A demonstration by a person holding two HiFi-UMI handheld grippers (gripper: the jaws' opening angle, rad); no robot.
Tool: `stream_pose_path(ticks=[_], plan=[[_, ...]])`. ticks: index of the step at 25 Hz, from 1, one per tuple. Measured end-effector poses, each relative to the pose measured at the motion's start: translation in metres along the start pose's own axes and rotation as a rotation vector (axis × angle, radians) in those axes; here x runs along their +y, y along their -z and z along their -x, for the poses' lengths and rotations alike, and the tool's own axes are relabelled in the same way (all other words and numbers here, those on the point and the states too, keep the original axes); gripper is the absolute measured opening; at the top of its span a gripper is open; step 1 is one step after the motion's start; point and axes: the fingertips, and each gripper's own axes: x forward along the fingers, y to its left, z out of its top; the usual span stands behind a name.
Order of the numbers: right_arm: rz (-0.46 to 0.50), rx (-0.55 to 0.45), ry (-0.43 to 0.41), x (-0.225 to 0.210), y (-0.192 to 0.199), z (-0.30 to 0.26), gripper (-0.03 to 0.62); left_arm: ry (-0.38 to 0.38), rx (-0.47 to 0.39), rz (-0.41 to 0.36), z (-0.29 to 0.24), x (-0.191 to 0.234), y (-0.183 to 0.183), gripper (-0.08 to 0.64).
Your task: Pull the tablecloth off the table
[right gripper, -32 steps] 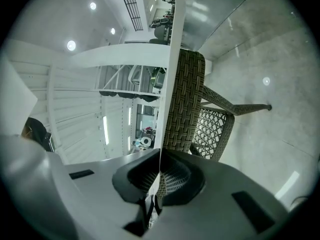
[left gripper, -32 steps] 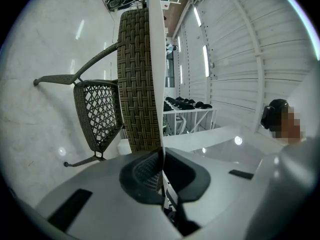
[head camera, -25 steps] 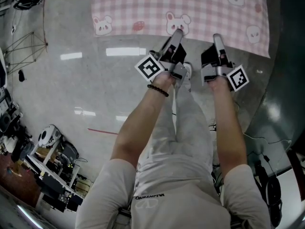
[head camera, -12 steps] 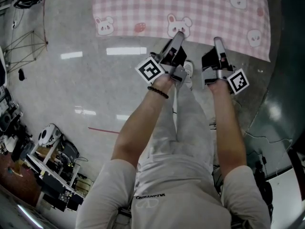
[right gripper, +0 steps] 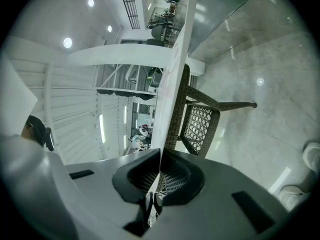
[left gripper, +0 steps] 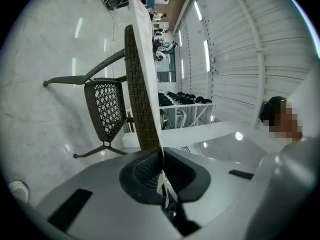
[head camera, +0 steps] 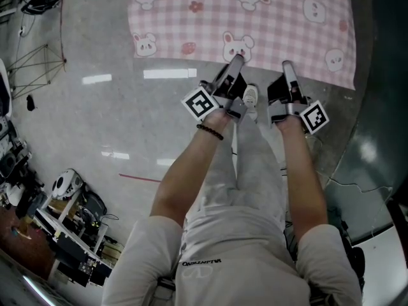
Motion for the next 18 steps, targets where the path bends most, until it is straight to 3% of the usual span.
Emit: stream_pose_path(ticks=[18], plan=[[-0.005,0.034,0.022,0.0057,0.0011,0.0003,0.009,-0.008,0.018,0.029,0.0003,-0.0059,-0.0004,0.003]])
